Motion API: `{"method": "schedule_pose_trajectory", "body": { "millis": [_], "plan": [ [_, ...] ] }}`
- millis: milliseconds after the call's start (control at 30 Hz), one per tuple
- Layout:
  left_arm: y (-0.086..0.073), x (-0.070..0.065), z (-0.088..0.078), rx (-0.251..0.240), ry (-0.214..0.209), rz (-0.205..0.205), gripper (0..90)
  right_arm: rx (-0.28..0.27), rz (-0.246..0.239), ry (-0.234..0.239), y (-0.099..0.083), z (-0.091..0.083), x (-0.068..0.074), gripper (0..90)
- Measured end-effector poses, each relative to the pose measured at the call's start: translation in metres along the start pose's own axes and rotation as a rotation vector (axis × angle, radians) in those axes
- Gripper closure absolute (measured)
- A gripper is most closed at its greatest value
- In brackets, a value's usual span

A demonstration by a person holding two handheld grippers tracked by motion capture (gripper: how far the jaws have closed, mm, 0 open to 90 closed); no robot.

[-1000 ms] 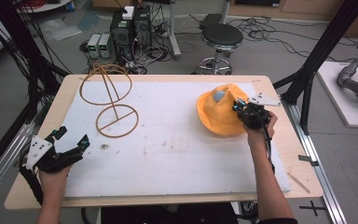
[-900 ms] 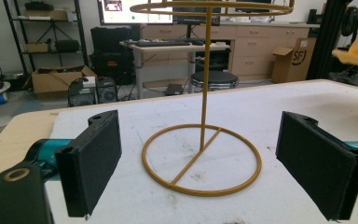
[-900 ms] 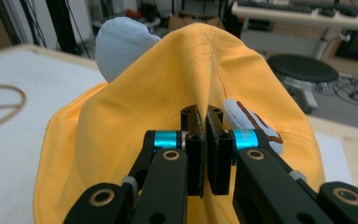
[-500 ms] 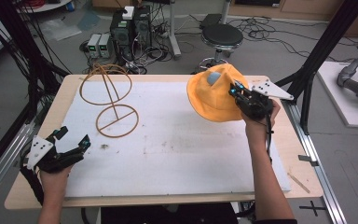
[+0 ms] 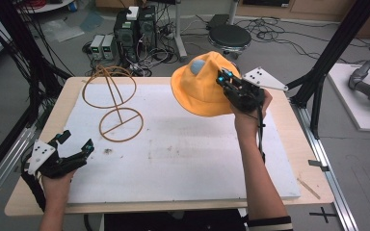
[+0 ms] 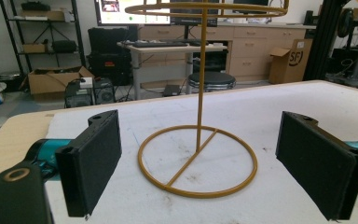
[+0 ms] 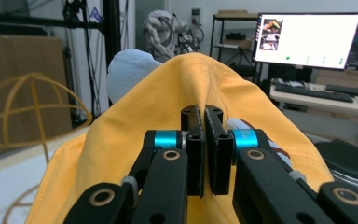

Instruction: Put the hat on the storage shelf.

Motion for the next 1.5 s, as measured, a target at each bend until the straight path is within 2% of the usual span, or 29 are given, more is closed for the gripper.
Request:
{"method": "schedule_pose_trajectory", "body": {
  "millis": [67,133,267,333,400,700,833,900,933,1000,1033,1100,1133,1267,1333,1500],
  "plan": [
    [0.000,0.000,0.000,0.001,-0.001,0.000,14.6,-0.030,0.017,0.017,0.008,0.008,0.009,88.4],
    [0.000,0.001,0.000,0.001,-0.001,0.001,14.6,-0.036,0.022,0.022,0.010,0.010,0.011,88.4],
    [0.000,0.001,0.000,-0.003,-0.001,-0.004,14.6,-0.063,0.021,0.052,0.023,0.024,0.027,88.5],
    [0.000,0.002,0.000,-0.001,0.000,-0.007,14.6,-0.069,0.024,0.057,0.025,0.026,0.031,88.5],
    [-0.001,0.002,0.000,-0.002,-0.002,-0.010,14.6,-0.080,0.018,0.070,0.033,0.036,0.041,88.5],
    [-0.001,0.001,-0.003,-0.008,-0.015,-0.002,14.6,-0.103,-0.002,0.106,0.053,0.060,0.067,88.5],
    [-0.001,0.001,-0.005,-0.015,-0.021,-0.006,14.6,-0.120,-0.006,0.134,0.064,0.078,0.084,88.5],
    [0.000,0.001,-0.006,-0.021,-0.033,-0.006,14.6,-0.120,-0.005,0.139,0.066,0.081,0.087,88.5],
    [0.000,0.001,-0.006,-0.023,-0.050,-0.002,14.5,-0.124,-0.003,0.150,0.070,0.090,0.095,88.5],
    [-0.001,0.001,-0.006,-0.029,-0.058,-0.006,14.4,-0.126,-0.003,0.152,0.071,0.093,0.097,88.5],
    [0.000,0.001,-0.006,-0.032,-0.066,-0.010,14.1,-0.123,0.006,0.160,0.073,0.102,0.104,88.5],
    [0.000,0.001,-0.007,-0.038,-0.071,-0.012,14.1,-0.126,0.009,0.162,0.074,0.105,0.107,88.5],
    [0.001,0.000,-0.007,-0.041,-0.069,-0.015,14.1,-0.127,0.019,0.171,0.076,0.114,0.114,88.5],
    [0.003,0.001,-0.009,-0.047,-0.068,-0.017,14.1,-0.118,0.019,0.186,0.078,0.124,0.124,88.5],
    [0.003,0.001,-0.009,-0.045,-0.068,-0.017,14.1,-0.113,0.032,0.203,0.079,0.136,0.133,88.5],
    [0.003,0.001,-0.010,-0.044,-0.068,-0.021,14.1,-0.099,0.028,0.218,0.080,0.149,0.146,88.5]
  ]
}}
Point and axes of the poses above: each handheld gripper's, and its own axes: z roughly forward along the jaws, y roughly out of its top, x roughly to its left, the point moved 1 cm from there along z, roughly forward along the jaws, and after that the axes turned 9 degrees about -z, right-handed, at the moved point
